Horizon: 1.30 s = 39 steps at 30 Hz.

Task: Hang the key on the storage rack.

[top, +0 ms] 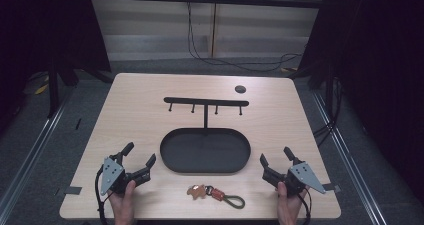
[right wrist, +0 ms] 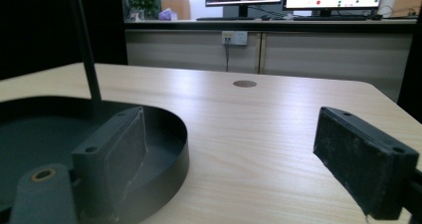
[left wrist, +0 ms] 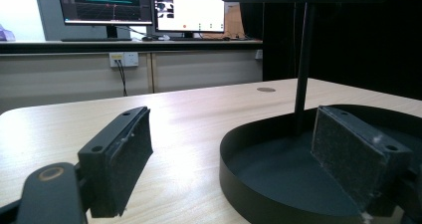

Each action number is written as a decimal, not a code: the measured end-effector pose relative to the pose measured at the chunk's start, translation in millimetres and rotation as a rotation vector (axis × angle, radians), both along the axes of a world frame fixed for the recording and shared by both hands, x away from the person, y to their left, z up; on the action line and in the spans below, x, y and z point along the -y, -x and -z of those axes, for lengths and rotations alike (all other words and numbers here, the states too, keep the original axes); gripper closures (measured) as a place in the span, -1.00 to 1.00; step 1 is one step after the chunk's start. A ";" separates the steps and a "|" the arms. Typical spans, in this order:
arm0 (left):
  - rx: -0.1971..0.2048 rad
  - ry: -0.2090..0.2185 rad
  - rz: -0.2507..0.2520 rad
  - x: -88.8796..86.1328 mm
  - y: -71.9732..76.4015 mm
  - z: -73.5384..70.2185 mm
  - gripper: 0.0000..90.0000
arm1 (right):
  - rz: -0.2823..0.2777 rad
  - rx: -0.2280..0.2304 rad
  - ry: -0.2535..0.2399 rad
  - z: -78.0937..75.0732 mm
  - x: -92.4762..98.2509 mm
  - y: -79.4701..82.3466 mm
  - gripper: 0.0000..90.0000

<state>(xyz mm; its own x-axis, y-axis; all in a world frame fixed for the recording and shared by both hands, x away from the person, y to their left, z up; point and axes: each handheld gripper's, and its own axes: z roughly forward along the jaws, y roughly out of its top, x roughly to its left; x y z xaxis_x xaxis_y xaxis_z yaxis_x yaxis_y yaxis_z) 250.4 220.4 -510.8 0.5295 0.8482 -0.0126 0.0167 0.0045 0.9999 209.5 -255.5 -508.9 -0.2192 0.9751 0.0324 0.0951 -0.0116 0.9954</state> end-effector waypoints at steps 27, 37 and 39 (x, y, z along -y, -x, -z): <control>0.002 -0.002 -0.001 0.0 -0.3 -0.1 -0.65 | -0.191 -0.243 0.005 -6.4 -2.4 -14.3 -0.42; 0.000 -0.004 0.000 -0.2 -0.1 -0.2 -0.65 | -0.345 -0.352 0.000 -9.5 -18.9 -10.2 -0.17; 0.000 -0.003 0.000 -0.1 -0.2 -0.2 -0.65 | -0.368 -0.376 -0.009 -10.5 -21.7 -9.8 -0.08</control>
<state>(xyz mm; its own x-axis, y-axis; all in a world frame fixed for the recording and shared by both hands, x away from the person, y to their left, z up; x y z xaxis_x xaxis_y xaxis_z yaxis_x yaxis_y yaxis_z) 250.6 220.5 -510.7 0.5294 0.8483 -0.0097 0.0163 0.0012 0.9999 219.3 -233.8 -498.4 -0.5184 0.8354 0.1826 0.4453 0.0814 0.8917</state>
